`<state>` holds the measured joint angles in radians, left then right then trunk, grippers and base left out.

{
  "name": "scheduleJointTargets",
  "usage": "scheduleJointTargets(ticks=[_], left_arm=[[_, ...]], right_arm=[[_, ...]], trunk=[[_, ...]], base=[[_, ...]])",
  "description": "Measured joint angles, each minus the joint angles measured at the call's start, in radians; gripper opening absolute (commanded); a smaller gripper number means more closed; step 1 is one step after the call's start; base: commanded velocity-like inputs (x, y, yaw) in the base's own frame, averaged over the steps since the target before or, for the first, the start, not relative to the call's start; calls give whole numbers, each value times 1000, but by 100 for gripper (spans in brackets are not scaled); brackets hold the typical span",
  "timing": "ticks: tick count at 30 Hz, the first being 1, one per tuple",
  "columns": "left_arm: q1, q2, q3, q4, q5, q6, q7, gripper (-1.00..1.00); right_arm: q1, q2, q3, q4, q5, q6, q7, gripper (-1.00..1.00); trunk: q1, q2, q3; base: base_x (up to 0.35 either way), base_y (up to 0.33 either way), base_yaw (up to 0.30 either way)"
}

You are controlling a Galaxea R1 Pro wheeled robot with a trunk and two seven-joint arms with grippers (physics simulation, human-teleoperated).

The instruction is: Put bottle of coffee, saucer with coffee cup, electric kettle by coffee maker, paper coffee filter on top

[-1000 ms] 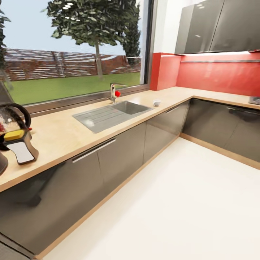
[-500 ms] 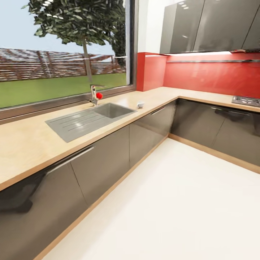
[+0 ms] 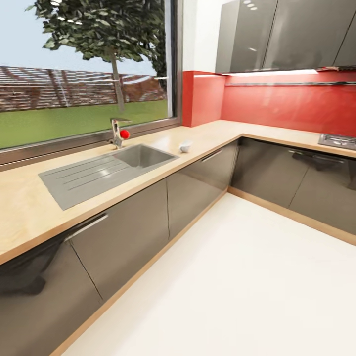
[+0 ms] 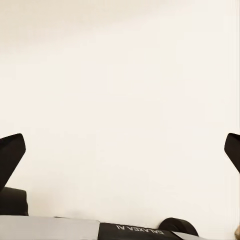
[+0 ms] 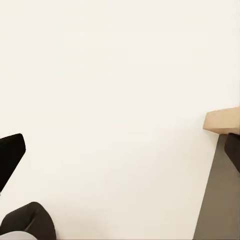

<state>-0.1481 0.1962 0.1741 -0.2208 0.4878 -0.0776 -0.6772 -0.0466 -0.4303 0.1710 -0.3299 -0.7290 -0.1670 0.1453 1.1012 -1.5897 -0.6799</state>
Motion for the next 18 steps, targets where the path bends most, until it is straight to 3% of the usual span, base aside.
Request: scheduleJointTargets(ticks=[18], left_arm=[[0,0,0,0,0,0,1,100]], right_arm=[[0,0,1,0,0,0,0,100]], trunk=[[0,0,0]], base=[[299,-170,0]])
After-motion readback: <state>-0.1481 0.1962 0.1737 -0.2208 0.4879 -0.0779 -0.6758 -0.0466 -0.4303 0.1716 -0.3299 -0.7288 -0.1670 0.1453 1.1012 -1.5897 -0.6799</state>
